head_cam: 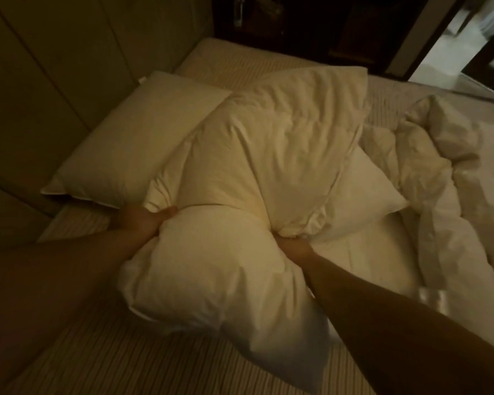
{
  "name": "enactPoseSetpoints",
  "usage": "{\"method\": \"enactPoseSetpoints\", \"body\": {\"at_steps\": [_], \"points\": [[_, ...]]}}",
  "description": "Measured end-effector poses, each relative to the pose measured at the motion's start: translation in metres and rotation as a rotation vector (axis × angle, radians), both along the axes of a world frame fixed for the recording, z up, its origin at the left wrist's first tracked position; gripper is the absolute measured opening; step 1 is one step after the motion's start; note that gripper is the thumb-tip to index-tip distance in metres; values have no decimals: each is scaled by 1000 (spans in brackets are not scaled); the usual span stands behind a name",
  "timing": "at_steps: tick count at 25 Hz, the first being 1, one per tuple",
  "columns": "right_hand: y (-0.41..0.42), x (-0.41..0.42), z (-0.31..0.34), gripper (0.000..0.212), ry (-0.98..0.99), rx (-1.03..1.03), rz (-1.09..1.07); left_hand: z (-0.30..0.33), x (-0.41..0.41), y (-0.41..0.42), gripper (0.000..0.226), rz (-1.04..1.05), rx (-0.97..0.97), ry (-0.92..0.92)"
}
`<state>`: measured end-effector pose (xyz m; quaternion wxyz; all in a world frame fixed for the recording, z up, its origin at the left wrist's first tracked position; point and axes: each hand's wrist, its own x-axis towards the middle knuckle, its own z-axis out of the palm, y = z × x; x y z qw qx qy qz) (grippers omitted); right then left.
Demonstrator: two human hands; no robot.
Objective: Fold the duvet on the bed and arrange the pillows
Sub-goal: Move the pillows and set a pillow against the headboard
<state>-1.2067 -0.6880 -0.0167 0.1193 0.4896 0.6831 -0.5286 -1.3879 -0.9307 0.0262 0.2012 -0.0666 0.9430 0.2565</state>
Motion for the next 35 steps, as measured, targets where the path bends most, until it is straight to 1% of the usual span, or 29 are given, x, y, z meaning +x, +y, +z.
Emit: {"method": "enactPoseSetpoints", "body": {"at_steps": [2, 4, 5, 8, 9, 10, 11, 12, 13, 15, 16, 17, 18, 19, 20, 22, 23, 24, 25, 26, 27, 28, 29, 30, 31, 32, 33, 34, 35], "points": [[-11, 3, 16, 68, 92, 141, -110, 3, -3, -13, 83, -1, -41, 6], [0, 20, 48, 61, 160, 317, -279, -1, 2, 0, 76, -74, -72, 2], [17, 32, 53, 55, 199, 381, -320, -4, 6, 13, 76, -140, -98, 7], [58, 68, 74, 36, 300, 557, -330, -5, 25, 62, 88, -337, -96, 122], [74, 77, 71, 32, 281, 595, -309, -5, 30, 82, 90, -456, -69, 179], [85, 82, 72, 31, 220, 564, -299, -5, 33, 102, 93, -600, -71, 218], [97, 82, 68, 41, 181, 461, -294, -3, 36, 120, 99, -721, -70, 249], [110, 79, 66, 59, 166, 300, -340, -4, 38, 137, 105, -809, -70, 258], [125, 75, 61, 71, 170, 113, -420, -6, 42, 152, 107, -864, -77, 249], [159, 59, 45, 86, 290, -130, -536, -22, 52, 168, 102, -922, -108, 215], [161, 46, 55, 85, 307, -191, -566, -34, 58, 167, 105, -952, -138, 213], [161, 31, 67, 72, 340, -222, -552, -42, 62, 164, 110, -978, -159, 221], [165, 19, 76, 52, 378, -174, -506, -48, 62, 159, 114, -985, -155, 246], [164, 8, 85, 31, 473, -14, -455, -52, 58, 158, 117, -976, -124, 293], [162, 2, 92, 22, 559, 204, -407, -52, 52, 159, 119, -957, -77, 346], [161, -1, 84, 28, 609, 553, -290, -51, 38, 168, 114, -890, 46, 466], [164, 0, 73, 31, 549, 683, -189, -47, 31, 175, 109, -861, 86, 524], [172, 2, 56, 37, 418, 765, -59, -43, 27, 183, 101, -849, 96, 571], [180, 5, 43, 43, 258, 705, -31, -38, 25, 192, 94, -853, 92, 604], [185, 7, 38, 46, 150, 581, -126, -32, 25, 204, 90, -868, 79, 622], [186, 2, 39, 48, 109, 508, -277, -26, 26, 217, 87, -887, 54, 633], [185, -4, 43, 52, 174, 552, -407, -21, 27, 232, 88, -908, 22, 638], [180, -9, 47, 57, 274, 679, -453, -21, 32, 248, 89, -929, -21, 629], [173, -15, 48, 60, 327, 813, -363, -24, 36, 262, 92, -944, -71, 612], [165, -16, 39, 63, 304, 917, -169, -31, 40, 273, 95, -955, -128, 589], [158, -15, 22, 63, 204, 940, 32, -41, 43, 280, 98, -972, -185, 562], [155, -12, 0, 63, 55, 872, 160, -53, 45, 283, 101, -998, -236, 533], [155, -8, -24, 63, -94, 765, 202, -69, 48, 282, 103, -1026, -282, 508], [158, -6, -46, 64, -191, 666, 190, -83, 49, 278, 103, -1049, -322, 494]]}}
